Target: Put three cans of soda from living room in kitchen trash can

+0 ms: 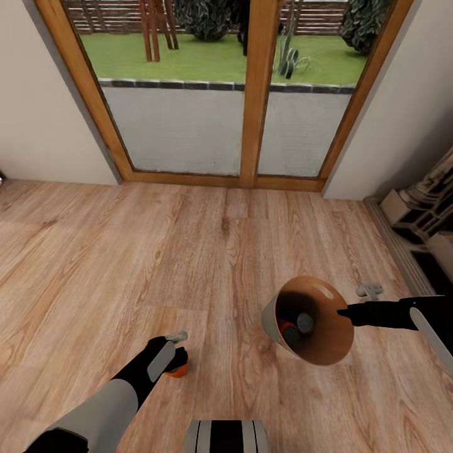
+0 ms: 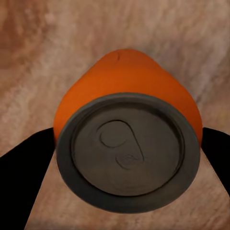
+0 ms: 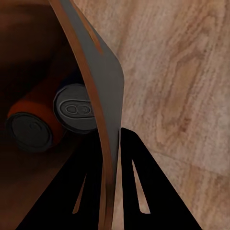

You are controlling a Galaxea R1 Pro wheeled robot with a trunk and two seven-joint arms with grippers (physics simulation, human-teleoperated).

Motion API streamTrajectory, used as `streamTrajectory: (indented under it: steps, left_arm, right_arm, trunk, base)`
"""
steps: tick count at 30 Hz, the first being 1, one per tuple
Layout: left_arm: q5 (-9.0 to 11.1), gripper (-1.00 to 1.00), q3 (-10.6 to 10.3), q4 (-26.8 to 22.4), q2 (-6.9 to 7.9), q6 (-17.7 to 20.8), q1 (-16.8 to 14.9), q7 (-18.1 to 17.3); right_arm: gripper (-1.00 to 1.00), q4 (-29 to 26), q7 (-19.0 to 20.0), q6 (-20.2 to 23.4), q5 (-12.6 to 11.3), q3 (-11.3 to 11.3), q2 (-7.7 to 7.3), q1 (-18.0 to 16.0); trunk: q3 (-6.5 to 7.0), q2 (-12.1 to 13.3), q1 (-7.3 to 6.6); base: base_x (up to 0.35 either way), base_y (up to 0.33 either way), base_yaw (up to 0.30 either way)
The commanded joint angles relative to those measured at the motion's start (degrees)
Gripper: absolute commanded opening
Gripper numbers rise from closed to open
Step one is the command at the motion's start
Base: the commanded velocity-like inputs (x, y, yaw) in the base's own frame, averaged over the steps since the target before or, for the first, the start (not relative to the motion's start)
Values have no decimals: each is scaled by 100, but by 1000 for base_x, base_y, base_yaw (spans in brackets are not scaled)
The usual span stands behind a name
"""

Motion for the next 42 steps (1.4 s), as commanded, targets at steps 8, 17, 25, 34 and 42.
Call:
streamTrajectory:
  steps: [8, 17, 25, 34, 42]
  left_arm:
    - [20, -100, -10, -2, 11, 10, 16, -40]
    - [-8, -100, -4, -73, 18, 10, 51, -189]
    - [9, -100, -7, -612, 19, 55, 196, -209]
    - [-19, -100, -2, -5119, 8, 1103, 1673, 435]
    - [66, -100, -61, -6037, -223, 1621, 1468, 495]
  right_arm:
    - [-100, 24, 43, 41, -190, 9, 3, 3]
    - [-100, 188, 43, 41, -184, 16, 15, -13]
    - [-100, 620, 38, 41, -172, -5, 83, -54]
    - [-100, 1111, 34, 41, -146, -7, 131, -126]
    - [-100, 1820, -9, 41, -122, 212, 239, -523]
  trunk:
    - [89, 5, -10]
    - [288, 17, -34]
    - [465, 28, -54]
    - [665, 40, -77]
    - [842, 51, -98]
  base:
    - [0, 0, 0]
    - [0, 0, 0]
    - [0, 0, 0]
    - [0, 0, 0]
    - [0, 0, 0]
